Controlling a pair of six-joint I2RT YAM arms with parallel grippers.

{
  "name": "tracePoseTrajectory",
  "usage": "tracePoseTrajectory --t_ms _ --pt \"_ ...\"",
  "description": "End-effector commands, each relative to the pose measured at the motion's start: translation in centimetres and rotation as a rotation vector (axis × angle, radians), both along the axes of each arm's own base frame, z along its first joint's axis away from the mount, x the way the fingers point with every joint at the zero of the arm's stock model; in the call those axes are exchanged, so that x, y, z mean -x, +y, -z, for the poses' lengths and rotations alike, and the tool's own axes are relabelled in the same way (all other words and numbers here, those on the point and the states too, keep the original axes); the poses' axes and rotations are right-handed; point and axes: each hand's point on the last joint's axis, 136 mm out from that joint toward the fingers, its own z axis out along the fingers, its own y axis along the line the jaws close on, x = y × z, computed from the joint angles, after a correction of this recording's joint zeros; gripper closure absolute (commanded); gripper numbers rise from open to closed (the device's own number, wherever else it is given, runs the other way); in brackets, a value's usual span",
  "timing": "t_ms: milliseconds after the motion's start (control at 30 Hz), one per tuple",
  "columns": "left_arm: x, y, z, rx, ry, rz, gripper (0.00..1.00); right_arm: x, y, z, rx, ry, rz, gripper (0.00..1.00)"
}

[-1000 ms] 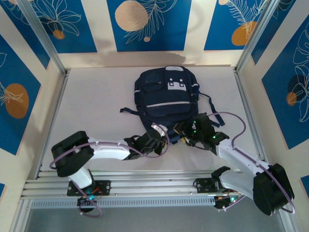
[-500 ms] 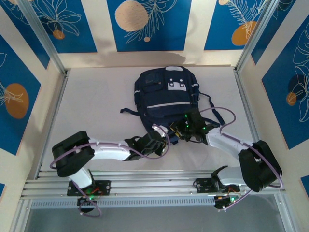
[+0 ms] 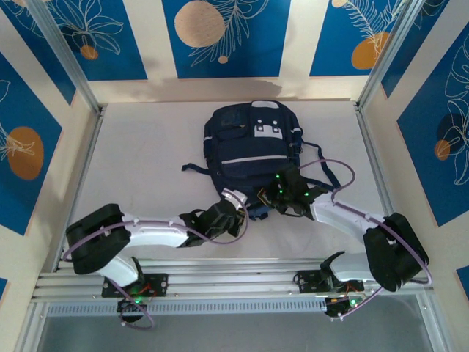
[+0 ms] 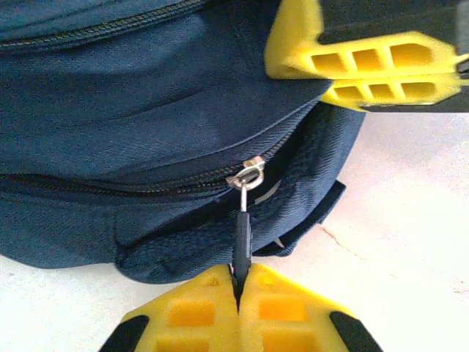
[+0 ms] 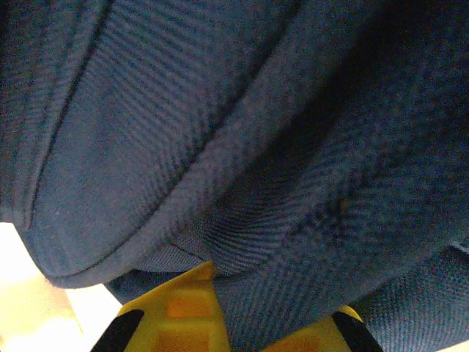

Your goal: Pack the student bag

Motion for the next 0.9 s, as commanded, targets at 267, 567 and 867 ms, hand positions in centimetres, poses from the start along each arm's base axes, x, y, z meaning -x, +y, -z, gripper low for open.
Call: tracePoseTrajectory --t_ms 267,567,867 --pt "-0.8 3.4 0.6 -0.057 -0.007 -0.045 1.00 1.5 -1.6 0.3 0.085 -0.014 -0.033 1.00" --pt "-1.2 5.3 0.6 -0.058 -0.002 -0.079 1.00 2.3 -2.6 0.0 0.120 -0.018 -0.044 1.00" --pt "-1.4 7.2 1.3 -0.071 0.012 -0.121 1.00 2.8 -3.1 -0.6 0.127 -0.025 -0.061 1.00"
